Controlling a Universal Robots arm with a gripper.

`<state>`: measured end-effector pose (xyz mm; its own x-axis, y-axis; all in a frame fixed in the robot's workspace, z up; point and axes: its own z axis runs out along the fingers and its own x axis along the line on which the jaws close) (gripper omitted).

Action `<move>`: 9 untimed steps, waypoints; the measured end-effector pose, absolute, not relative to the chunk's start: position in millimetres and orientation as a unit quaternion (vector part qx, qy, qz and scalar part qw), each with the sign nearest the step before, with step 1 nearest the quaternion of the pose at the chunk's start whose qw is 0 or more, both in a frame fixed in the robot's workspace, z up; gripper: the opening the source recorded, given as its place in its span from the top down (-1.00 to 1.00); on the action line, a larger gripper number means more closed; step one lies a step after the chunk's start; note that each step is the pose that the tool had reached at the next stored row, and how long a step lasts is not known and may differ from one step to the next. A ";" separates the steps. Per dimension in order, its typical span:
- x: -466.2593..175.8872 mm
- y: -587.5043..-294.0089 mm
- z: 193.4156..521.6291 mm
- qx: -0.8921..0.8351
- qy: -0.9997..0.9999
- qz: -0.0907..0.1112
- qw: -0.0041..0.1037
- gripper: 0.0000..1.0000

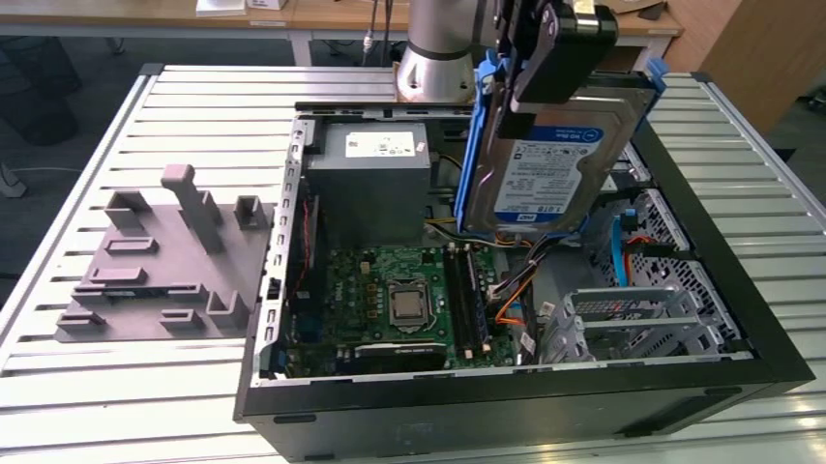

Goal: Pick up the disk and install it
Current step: 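Insert the disk into the insertion slot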

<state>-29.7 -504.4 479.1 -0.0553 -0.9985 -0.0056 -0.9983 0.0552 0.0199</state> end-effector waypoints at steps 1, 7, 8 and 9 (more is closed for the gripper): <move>-29.7 -504.7 479.2 0.687 -0.726 -0.009 0.005 0.26; -29.7 -506.1 479.1 0.687 -0.726 -0.009 0.005 0.26; -29.7 -506.3 479.1 0.687 -0.726 -0.009 0.005 0.26; -29.7 -506.5 479.2 0.687 -0.726 -0.009 0.005 0.26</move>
<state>-29.7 -506.5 479.2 -0.0553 -0.9985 -0.0054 -0.9983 0.0552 0.0199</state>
